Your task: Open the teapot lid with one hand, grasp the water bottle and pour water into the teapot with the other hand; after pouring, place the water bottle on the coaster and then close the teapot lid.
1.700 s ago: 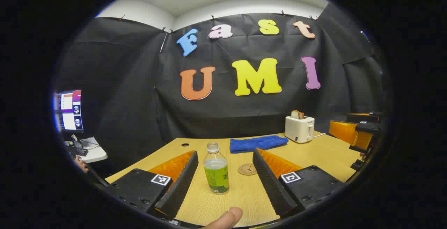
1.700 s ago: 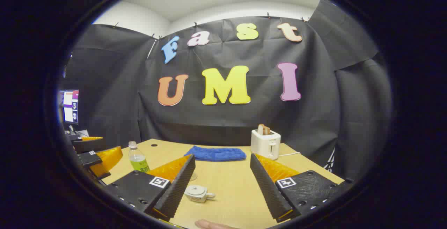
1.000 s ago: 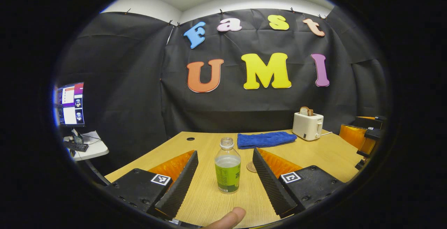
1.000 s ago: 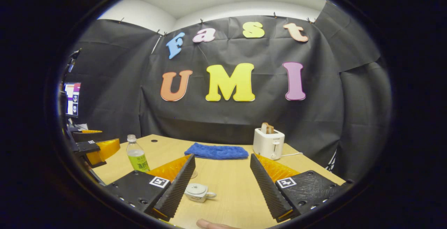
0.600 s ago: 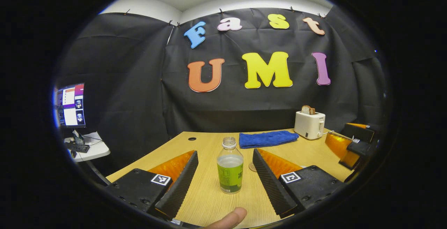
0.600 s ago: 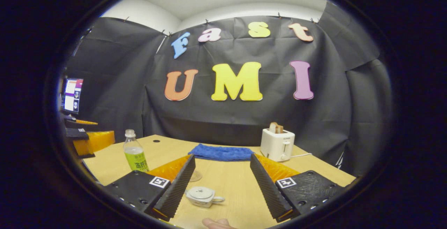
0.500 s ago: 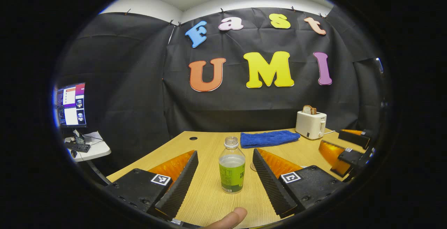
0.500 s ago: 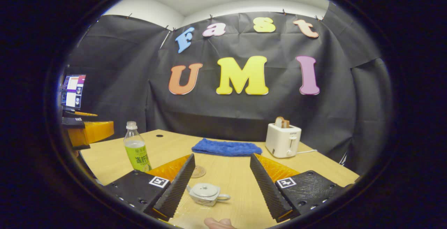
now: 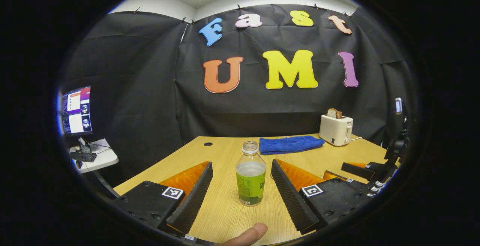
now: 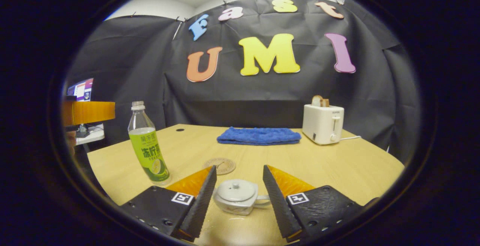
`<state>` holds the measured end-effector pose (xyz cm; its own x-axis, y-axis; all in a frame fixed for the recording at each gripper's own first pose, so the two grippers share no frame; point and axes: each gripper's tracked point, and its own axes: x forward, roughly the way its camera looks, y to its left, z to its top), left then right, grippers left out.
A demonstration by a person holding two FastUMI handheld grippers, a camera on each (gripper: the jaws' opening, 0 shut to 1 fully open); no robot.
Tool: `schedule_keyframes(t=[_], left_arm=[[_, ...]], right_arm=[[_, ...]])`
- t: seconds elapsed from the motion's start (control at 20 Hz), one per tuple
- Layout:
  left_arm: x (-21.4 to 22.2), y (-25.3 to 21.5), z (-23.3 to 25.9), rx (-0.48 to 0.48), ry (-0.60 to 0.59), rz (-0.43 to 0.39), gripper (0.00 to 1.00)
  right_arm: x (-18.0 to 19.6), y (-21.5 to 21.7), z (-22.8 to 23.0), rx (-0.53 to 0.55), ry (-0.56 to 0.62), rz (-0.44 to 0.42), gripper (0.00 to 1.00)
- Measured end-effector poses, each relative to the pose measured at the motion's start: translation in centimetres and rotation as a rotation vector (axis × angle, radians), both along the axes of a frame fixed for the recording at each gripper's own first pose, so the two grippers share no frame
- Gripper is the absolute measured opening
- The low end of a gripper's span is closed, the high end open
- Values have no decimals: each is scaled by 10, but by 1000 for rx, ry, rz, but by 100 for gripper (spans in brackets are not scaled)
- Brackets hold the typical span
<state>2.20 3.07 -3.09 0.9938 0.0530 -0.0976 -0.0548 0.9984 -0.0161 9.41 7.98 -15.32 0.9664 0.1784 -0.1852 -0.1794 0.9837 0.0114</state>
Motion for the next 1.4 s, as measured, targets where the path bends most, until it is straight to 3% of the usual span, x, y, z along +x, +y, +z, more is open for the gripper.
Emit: schedule_keyframes(t=[0.05, 0.25, 0.3, 0.35, 0.8, 0.95, 1.0, 1.4], left_arm=[[1, 0, 0, 1, 2, 2, 98], [2, -1, -5, 4, 14, 2, 98], [3, -1, -5, 2, 16, 1, 98], [3, -2, -5, 1, 17, 1, 98], [7, -5, -13, 13, 35, -2, 98], [11, -11, -16, 0, 41, -40, 98], [12, -11, -16, -5, 43, -47, 98], [22, -2, -20, -28, 41, -95, 98]], right_arm=[[1, 3, -4, -6, 13, 16, 72], [2, 2, -7, -9, 6, 24, 31], [4, 0, -11, -3, 13, 22, 17], [5, 0, -11, 5, 11, 29, 13], [12, 3, -13, -18, 3, 57, 13], [10, 1, -11, -9, -17, 46, 14], [9, 0, -11, 9, -19, 36, 0], [-1, -12, 26, 90, -67, 35, 0]])
